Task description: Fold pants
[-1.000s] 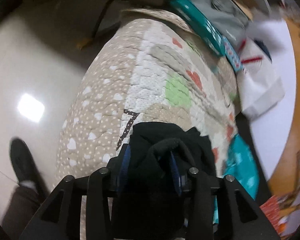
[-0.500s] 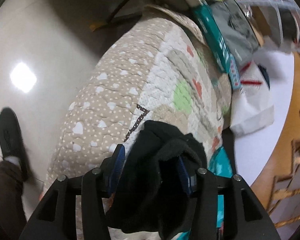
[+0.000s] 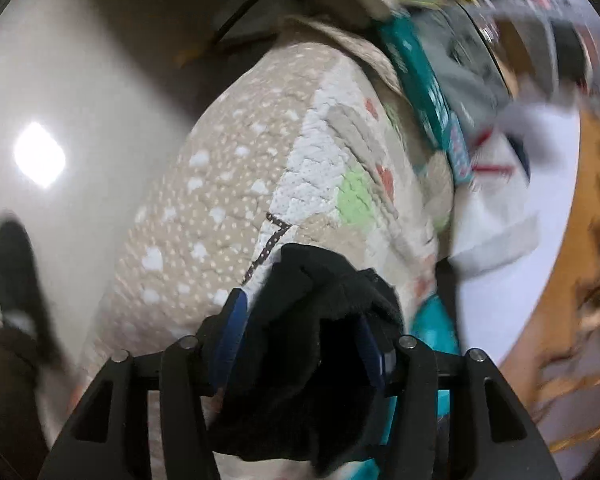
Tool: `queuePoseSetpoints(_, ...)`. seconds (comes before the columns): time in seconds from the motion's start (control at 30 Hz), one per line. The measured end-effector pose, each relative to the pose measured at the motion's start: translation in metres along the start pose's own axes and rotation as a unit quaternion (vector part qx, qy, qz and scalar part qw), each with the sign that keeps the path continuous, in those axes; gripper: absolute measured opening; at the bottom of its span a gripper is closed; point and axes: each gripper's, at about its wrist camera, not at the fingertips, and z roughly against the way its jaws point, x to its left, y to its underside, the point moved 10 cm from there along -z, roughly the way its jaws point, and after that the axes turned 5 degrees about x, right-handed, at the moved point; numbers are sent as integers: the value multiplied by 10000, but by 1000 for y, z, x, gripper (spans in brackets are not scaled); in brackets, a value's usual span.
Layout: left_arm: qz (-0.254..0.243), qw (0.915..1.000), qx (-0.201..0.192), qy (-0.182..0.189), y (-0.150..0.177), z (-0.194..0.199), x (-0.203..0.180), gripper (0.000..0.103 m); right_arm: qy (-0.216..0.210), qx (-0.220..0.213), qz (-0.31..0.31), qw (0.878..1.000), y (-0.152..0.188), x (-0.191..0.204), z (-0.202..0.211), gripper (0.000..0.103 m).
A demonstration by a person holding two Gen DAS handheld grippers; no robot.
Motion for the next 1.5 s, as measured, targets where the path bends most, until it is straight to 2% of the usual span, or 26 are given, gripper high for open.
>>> queuePoseSetpoints(0.03, -45, 9999, 13, 149, 1, 0, -4, 53, 126, 108, 154, 9997, -1, 6, -14, 85)
queuePoseSetpoints(0.07, 27, 9982, 96, 584, 4, -1, -11, 53, 211, 169, 222, 9994, 0, 9, -22, 85)
queuePoseSetpoints(0.13, 343, 9898, 241, 1360, 6, -1, -17, 52, 372, 201, 352, 9985, 3, 15, -36, 86)
queuePoseSetpoints(0.17, 476, 9865, 209, 1552, 5, 1, -17, 52, 429, 178, 431, 9980, 3, 17, -38, 90)
queuePoseSetpoints(0.27, 475, 9871, -28, 1526, -2, 7, -16, 52, 532, 129, 717, 9959, 7, 23, -42, 94)
queuePoseSetpoints(0.33, 501, 9842, -83, 1696, -5, 11, -20, 53, 745, 315, 1011, 9916, 12, 26, -51, 98)
queuePoseSetpoints(0.37, 521, 9858, -118, 1589, -6, 12, -18, 54, 898, 391, 1173, 9882, 15, 27, -56, 99)
queuePoseSetpoints(0.43, 439, 9941, -375, 922, -11, 17, -7, 54, 1033, 414, 1385, 9841, 20, 28, -62, 100)
queuePoseSetpoints(0.47, 372, 9968, -564, 419, -15, 21, 1, 54, 1056, 406, 1427, 9833, 22, 29, -63, 100)
queuePoseSetpoints(0.53, 392, 9959, -802, -122, -21, 28, 14, 54, 1100, 404, 1477, 9821, 24, 28, -63, 101)
queuePoseSetpoints(0.57, 505, 9936, -989, -197, -25, 34, 21, 54, 1066, 395, 1472, 9826, 24, 28, -62, 101)
queuePoseSetpoints(0.7, 807, 9887, -1209, 375, -31, 48, 23, 54, 523, 152, 1374, 9890, 15, 31, -36, 98)
queuePoseSetpoints(0.8, 272, 9894, -1386, 348, -28, 54, 0, 55, 369, -217, 1234, 9914, 8, 21, -2, 98)
queuePoseSetpoints(0.93, -721, 9850, -1564, -109, -23, 44, -45, 62, 578, -401, 831, 9941, 7, -14, 22, 99)
queuePoseSetpoints(1.0, -1132, 9801, -1560, -480, -25, 29, -62, 62, 697, -354, 652, 9948, 11, -28, 22, 99)
queuePoseSetpoints(1.07, -1433, 9703, -1466, -1286, -29, 6, -62, 62, 809, -244, 406, 9956, 15, -44, 19, 99)
queuePoseSetpoints(1.1, -1490, 9605, -1348, -1928, -30, -6, -50, 63, 818, -217, 305, 9959, 16, -49, 19, 99)
queuePoseSetpoints(1.13, -1484, 9512, -1217, -2417, -32, -15, -37, 63, 796, -192, 184, 9965, 16, -54, 18, 99)
queuePoseSetpoints(1.17, -1402, 9386, -1020, -2981, -33, -26, -16, 63, 763, -166, 84, 9969, 17, -57, 18, 99)
queuePoseSetpoints(1.23, -1262, 9297, -858, -3353, -35, -32, 9, 63, 717, -109, -67, 9973, 16, -63, 15, 99)
queuePoseSetpoints(1.3, -1078, 9210, -883, -3639, -40, -24, 28, 65, 665, -73, -189, 9976, 18, -65, 13, 99)
queuePoseSetpoints(1.37, -702, 9266, -881, -3588, -43, -12, 43, 67, 528, -45, -334, 9980, 15, -67, 9, 99)
queuePoseSetpoints(1.4, -490, 9347, -882, -3407, -44, -7, 49, 67, 402, -24, -426, 9983, 13, -67, 6, 99)
queuePoseSetpoints(1.47, 158, 9584, -889, -2707, -44, 3, 62, 67, 143, 18, -579, 9982, 11, -64, 0, 99)
queuePoseSetpoints(1.5, 551, 9674, -921, -2292, -43, 10, 69, 67, 60, 39, -648, 9979, 11, -63, -3, 99)
